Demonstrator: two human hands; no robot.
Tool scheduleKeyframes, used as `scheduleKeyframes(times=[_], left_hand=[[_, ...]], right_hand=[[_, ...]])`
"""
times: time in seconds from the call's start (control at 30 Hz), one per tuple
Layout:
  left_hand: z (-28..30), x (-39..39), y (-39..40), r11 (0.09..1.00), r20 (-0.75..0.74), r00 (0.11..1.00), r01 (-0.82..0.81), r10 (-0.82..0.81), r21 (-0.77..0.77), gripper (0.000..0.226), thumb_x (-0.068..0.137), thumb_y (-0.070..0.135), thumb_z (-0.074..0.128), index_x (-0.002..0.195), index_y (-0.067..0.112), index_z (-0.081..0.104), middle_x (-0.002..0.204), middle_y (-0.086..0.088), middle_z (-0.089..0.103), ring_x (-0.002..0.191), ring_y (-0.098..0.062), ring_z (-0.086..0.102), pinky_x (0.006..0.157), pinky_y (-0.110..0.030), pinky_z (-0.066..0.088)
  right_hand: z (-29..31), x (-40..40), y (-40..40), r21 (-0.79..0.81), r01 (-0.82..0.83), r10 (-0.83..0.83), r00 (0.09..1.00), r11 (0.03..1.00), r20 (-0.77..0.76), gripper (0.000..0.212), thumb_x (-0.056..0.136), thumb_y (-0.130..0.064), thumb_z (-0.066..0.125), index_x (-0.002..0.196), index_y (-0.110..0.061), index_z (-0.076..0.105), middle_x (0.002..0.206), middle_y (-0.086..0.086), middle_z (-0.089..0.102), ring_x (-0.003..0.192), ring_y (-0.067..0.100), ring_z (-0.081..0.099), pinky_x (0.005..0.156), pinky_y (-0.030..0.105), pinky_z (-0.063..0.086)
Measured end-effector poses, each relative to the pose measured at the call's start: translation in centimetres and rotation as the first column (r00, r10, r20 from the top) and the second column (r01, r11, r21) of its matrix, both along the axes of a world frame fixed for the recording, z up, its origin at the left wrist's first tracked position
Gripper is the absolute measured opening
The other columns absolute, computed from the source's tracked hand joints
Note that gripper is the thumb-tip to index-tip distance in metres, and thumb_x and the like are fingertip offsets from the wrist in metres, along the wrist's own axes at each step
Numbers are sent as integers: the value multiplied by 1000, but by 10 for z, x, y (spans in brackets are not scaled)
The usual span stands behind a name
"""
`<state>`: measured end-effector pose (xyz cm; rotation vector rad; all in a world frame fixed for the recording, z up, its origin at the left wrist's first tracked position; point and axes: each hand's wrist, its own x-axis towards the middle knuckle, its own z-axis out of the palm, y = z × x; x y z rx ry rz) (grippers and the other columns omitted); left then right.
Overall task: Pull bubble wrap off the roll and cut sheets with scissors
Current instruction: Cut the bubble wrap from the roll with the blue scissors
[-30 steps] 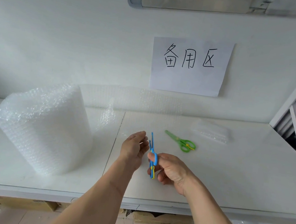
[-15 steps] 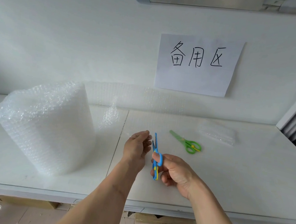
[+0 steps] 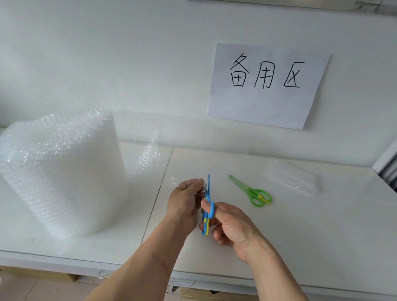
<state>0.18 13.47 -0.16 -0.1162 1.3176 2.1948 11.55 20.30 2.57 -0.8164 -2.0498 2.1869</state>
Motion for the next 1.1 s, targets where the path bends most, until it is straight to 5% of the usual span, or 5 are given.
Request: scheduleKeyframes(times=[0.3,0.8,1.1], left_hand=[[-5,-1,0,1000,34,999,11,-11,12,9,86,7,69,79,6,64,65,-7,57,65,-21,51,77,-42,45],[-6,0,0,1000,34,999,18,-19,23,13,87,8,69,75,6,65,66,-6,59,69,-21,53,78,-40,45],[-6,-3,2,1000,37,999,-5,5,5,11,88,9,69,79,6,63,66,-5,57,61,-18,54,60,-32,49]], right_hand=[[1,0,-3,22,25,-25,1000,999,-5,30,81,-49,70,75,-21,65,69,5,72,40,11,41,42,21,32],[-3,-2,-1,33,16,-16,1000,999,7,32,81,-44,73,89,-14,66,66,5,68,42,14,33,40,21,27],[0,-3,-2,17,12,-12,999,1000,37,48,77,-60,68,94,-15,69,72,7,71,40,12,37,41,20,30]])
